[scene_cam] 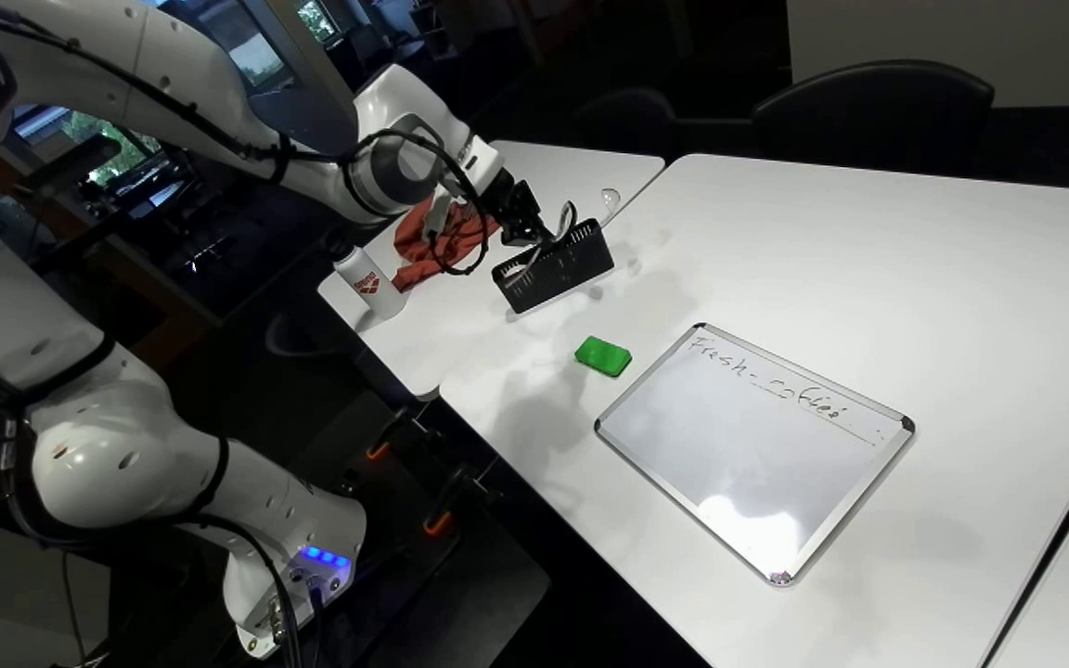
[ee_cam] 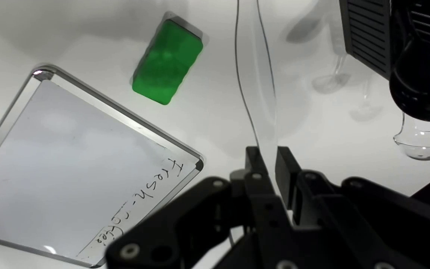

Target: Put the clear spoon on the rack on the table

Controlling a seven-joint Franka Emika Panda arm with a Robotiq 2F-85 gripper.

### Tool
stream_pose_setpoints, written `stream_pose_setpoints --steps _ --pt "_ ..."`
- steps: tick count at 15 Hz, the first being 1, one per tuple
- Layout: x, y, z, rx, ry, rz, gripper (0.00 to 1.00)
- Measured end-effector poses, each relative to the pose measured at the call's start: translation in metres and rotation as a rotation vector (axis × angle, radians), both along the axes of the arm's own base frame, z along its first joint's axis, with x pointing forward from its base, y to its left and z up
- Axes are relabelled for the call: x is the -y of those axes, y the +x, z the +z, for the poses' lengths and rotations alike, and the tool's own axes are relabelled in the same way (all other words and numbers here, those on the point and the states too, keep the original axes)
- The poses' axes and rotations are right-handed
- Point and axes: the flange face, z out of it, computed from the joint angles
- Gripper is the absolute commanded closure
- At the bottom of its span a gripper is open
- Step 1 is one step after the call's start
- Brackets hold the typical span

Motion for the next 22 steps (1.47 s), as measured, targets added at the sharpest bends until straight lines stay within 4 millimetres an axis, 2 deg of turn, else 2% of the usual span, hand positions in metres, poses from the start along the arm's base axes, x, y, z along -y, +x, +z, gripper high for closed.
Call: stream_pose_setpoints --steps 4,11,22 --pt "0.004 0.005 -0.02 -0.02 0.004 0.112 0.96" --pt "0.006 0.015 -0.082 -0.033 0.129 0.295 0.96" --pt "0.043 0.031 -0.158 -0.165 0.166 0.32 0.96"
